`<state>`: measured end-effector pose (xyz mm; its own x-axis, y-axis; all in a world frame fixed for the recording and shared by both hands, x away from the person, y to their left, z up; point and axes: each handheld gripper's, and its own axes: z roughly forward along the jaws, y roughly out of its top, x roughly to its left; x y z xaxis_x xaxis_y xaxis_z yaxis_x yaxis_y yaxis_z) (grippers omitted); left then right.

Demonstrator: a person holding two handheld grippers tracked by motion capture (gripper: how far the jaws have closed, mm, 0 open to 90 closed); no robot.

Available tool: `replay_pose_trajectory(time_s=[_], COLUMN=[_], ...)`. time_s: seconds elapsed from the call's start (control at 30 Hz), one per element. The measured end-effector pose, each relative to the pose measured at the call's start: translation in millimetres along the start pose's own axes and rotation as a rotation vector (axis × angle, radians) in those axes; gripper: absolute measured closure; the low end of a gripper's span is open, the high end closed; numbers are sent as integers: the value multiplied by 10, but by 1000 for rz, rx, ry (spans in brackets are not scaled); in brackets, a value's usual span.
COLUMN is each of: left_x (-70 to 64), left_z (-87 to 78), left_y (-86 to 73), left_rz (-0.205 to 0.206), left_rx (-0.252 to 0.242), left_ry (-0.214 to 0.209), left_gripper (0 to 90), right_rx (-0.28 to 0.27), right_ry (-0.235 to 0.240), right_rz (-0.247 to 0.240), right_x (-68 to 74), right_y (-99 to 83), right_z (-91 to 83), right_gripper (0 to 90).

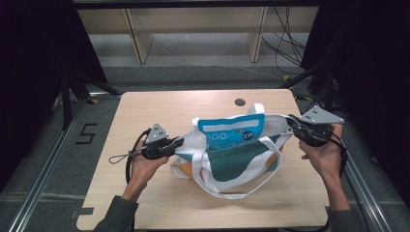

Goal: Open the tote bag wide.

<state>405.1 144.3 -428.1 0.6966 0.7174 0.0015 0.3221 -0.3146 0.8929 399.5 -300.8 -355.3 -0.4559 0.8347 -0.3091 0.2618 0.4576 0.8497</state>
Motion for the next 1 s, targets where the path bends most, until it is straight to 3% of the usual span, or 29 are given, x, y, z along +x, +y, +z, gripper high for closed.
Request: replay_pose_trajectory(time_s=[0.13, 0.17, 0.2, 0.27, 0.3, 0.37, 0.43, 0.5, 0.53, 0.6, 0.63, 0.67, 0.77, 0.87, 0.9, 0.93, 0.97, 1.0], left_x=[-15, -19, -22, -15, 7, 0, 33, 21, 33, 24, 9, 18, 16, 0, -9, 3, 4, -2], left_z=[66, 81, 98, 147, 155, 201, 255, 310, 327, 346, 359, 349, 356, 373, 386, 386, 396, 414], left_y=[-61, -79, -112, -195, -239, -349, -441, -524, -542, -580, -596, -595, -605, -638, -646, -641, -648, -669], left_rz=[49, 59, 61, 64, 89, 54, 71, 29, 58, 37, 7, 32, 48, 33, 29, 59, 61, 20], left_rx=[42, 53, 74, 89, 120, 135, 152, 167, 176, 196, 188, 202, 212, 222, 220, 231, 229, 223], left_ry=[8, 12, 14, 15, 9, 11, 5, 1, 0, -10, -2, -12, -18, -21, -21, -24, -24, -31], left_gripper=[848, 848, 848, 849, 849, 851, 852, 851, 851, 852, 851, 852, 852, 852, 852, 852, 851, 849], right_rx=[25, 40, 66, 73, 74, 99, 117, 144, 150, 189, 206, 207, 231, 257, 268, 285, 296, 307], right_ry=[4, 12, 23, 27, 22, 32, 32, 48, 50, 71, 87, 96, 114, 126, 127, 141, 153, 168], right_rz=[26, 11, 32, 10, -6, -21, -24, -48, -63, -66, -62, -54, -38, -47, -24, -24, -37, -42], right_x=[21, 9, 27, 26, 42, 92, 137, 164, 180, 214, 221, 227, 251, 281, 310, 321, 322, 335], right_y=[-173, -218, -238, -287, -314, -367, -410, -467, -508, -602, -666, -703, -807, -858, -879, -912, -956, -1009], right_z=[72, 111, 114, 147, 166, 184, 196, 233, 259, 304, 335, 356, 390, 396, 401, 410, 437, 474], right_gripper=[845, 844, 844, 844, 844, 843, 842, 842, 843, 843, 844, 844, 846, 847, 847, 847, 848, 850])
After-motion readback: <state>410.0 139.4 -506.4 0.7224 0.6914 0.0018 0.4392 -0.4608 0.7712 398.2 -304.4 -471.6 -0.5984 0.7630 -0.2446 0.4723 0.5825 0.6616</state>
